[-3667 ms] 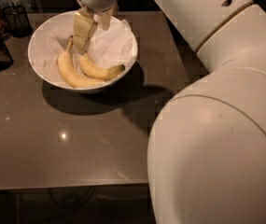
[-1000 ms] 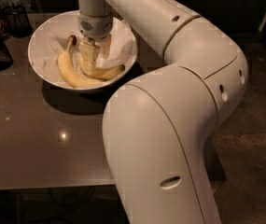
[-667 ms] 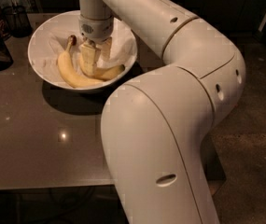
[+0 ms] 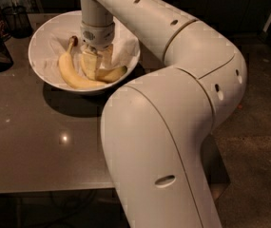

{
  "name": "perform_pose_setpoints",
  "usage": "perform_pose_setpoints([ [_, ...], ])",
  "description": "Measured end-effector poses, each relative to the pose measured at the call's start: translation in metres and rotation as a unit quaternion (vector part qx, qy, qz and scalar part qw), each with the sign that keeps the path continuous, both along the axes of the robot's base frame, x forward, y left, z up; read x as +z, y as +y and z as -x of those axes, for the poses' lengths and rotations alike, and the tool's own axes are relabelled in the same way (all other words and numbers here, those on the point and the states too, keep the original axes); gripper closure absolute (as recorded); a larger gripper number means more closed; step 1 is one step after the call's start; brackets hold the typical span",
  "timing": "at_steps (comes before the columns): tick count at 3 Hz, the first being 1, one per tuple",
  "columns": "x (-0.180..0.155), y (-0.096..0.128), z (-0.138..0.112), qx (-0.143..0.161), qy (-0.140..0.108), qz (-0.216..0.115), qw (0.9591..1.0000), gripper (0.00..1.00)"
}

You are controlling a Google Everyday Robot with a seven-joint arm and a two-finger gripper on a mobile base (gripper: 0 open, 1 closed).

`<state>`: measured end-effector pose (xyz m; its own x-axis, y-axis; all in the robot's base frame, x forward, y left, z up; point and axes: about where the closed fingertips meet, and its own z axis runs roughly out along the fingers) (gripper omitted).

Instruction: Pick banana from white bowl

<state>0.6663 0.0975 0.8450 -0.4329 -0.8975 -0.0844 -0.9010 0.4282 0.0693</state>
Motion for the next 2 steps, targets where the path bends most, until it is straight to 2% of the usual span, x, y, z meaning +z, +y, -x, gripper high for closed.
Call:
perform_pose_setpoints([
  [2,-0.0032,-0.0012,0.0017,0.004,0.004,-0.002,1.0,0.41],
])
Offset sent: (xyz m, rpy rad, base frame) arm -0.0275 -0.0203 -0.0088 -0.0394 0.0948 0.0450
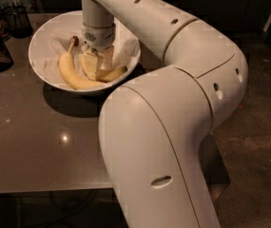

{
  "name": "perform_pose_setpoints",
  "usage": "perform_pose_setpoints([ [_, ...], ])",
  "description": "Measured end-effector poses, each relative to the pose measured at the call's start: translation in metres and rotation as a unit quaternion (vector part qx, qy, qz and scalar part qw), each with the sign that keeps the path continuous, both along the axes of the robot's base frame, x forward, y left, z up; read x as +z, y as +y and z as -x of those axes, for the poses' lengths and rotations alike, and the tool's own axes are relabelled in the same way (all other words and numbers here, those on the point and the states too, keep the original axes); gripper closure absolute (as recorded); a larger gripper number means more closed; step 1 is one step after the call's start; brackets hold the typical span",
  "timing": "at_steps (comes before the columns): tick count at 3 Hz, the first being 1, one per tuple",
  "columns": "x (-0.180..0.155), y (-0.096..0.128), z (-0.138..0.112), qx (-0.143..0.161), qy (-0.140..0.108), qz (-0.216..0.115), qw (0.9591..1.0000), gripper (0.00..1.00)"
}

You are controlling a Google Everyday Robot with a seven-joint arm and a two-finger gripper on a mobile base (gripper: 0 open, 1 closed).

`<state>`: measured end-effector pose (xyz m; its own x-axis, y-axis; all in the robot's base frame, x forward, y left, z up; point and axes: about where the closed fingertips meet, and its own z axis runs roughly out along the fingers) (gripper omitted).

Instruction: Pick banana from white bowl

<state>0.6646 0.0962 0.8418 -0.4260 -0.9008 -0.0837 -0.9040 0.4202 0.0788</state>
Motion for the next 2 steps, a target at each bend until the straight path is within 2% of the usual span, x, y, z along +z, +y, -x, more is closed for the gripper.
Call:
perform_pose_setpoints([
  [1,0.0001,0.0,-0.0001,0.0,0.0,0.0,1.0,0.58],
  [2,0.0001,0.0,-0.0001,0.0,0.0,0.0,1.0,0.83],
])
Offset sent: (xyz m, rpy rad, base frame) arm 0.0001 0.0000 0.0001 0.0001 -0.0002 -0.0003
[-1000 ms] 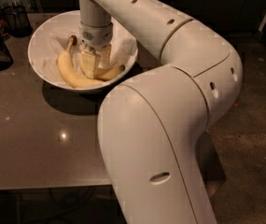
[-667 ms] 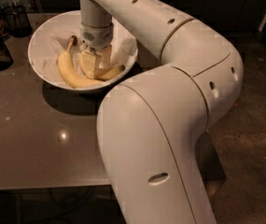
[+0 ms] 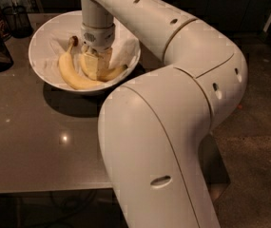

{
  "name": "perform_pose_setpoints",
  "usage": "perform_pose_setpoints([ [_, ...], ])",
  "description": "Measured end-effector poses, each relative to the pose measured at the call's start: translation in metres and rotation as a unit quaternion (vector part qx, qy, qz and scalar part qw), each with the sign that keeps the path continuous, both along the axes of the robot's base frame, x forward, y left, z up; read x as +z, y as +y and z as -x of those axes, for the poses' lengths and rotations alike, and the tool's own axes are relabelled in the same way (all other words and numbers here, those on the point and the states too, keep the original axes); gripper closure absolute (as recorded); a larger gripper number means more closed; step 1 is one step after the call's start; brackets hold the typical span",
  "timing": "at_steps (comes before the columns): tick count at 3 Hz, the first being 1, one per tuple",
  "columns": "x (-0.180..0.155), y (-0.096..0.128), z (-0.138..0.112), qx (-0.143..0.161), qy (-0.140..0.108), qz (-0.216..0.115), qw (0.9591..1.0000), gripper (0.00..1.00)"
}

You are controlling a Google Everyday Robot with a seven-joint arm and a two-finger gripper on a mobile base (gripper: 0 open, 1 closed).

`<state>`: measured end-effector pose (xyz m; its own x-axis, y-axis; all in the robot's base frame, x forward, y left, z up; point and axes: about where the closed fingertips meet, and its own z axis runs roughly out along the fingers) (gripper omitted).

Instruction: Pick banana from white bowl

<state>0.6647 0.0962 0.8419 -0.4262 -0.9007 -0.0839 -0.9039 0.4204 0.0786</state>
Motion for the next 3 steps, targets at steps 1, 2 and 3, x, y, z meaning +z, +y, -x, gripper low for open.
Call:
perform_pose_setpoints([
  [1,0.0,0.0,0.0,0.0,0.0,0.0,1.0,1.0],
  [2,0.015,0.005,0.003,0.021,-0.031,-0.02,0.9991,1.0],
  [3,0.044,0.006,0.025,0.055,-0.077,-0.04,0.9947,1.0],
])
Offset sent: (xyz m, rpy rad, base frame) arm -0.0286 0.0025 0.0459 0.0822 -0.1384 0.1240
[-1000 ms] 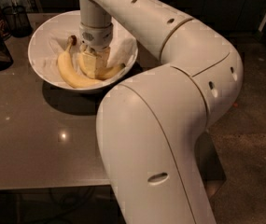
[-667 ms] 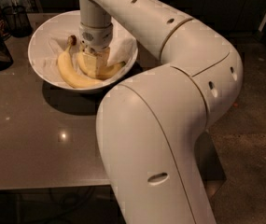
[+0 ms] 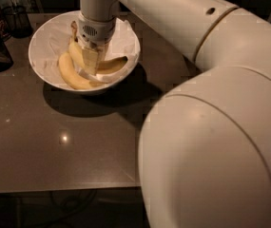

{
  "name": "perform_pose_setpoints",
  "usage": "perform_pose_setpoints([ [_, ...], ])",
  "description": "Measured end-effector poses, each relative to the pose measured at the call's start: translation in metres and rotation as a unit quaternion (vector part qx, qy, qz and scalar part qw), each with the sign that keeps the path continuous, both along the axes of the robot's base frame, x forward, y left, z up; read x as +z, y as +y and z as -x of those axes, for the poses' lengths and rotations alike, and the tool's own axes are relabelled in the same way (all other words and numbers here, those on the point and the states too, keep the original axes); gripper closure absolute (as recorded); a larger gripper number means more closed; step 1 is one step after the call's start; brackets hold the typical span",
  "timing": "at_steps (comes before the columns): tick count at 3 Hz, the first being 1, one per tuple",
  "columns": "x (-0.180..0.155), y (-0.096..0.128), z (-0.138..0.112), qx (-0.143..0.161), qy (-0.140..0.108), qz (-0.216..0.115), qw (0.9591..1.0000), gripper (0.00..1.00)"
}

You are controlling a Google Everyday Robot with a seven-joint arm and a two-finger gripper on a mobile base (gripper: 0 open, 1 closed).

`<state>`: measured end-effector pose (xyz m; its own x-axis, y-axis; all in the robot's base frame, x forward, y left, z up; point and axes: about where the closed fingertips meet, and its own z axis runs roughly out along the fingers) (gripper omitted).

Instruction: Pick banana from white bowl

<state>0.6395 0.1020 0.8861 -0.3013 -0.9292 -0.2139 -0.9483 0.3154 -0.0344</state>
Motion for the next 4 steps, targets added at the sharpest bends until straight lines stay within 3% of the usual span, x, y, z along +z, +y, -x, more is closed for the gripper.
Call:
perform_pose_setpoints([
  [2,0.046,-0.005,0.053,0.039,-0.049,0.024,0.9977,1.0],
  [3,0.057,-0.016,0.083,0.058,-0.045,0.045,0.9963,1.0],
  [4,0.059,-0.018,0.085,0.058,-0.046,0.045,0.9963,1.0],
])
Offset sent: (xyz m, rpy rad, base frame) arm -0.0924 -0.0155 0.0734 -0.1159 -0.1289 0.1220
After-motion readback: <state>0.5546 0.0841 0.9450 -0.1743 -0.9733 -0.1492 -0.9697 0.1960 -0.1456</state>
